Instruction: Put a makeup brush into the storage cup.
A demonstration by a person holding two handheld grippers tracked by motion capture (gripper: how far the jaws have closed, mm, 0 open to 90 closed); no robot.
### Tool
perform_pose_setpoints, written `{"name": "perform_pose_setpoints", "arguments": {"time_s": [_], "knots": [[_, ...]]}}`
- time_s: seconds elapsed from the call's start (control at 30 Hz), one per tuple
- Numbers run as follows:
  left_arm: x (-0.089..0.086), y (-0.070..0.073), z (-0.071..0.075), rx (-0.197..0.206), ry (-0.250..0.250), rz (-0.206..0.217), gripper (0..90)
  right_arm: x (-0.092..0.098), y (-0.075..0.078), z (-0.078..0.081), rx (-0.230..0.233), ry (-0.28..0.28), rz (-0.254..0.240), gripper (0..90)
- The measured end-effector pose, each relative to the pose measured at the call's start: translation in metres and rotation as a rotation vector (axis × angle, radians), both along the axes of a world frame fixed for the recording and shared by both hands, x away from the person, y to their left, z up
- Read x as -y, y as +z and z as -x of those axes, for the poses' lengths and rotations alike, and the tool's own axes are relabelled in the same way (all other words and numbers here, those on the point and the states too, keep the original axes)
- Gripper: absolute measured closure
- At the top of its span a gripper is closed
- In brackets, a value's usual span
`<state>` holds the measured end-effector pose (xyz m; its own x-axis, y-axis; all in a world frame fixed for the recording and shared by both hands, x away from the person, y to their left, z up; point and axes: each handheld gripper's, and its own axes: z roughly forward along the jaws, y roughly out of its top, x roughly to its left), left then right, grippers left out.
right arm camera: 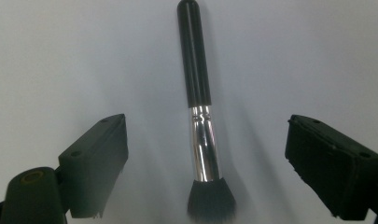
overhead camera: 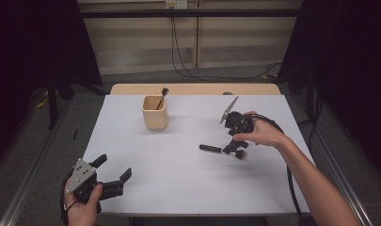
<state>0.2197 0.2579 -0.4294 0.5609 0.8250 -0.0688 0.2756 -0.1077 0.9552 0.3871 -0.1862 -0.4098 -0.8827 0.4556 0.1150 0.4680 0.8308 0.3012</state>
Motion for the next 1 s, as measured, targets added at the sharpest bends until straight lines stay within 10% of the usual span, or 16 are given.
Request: {"name": "perform_pose_setpoints", "arguments": {"time_s": [0.37, 1.0], "knots": [[-0.001, 0.000, 0.000, 0.000, 0.000, 0.004, 2.0, -0.007, -0.015, -0.003, -0.006, 0.048, 0.117, 16.0], [-0.002, 0.000, 0.001, 0.000, 0.003, 0.006, 2.1, -0.013, -0.038, -0.007, -0.050, 0.093, 0.220, 51.5]]}}
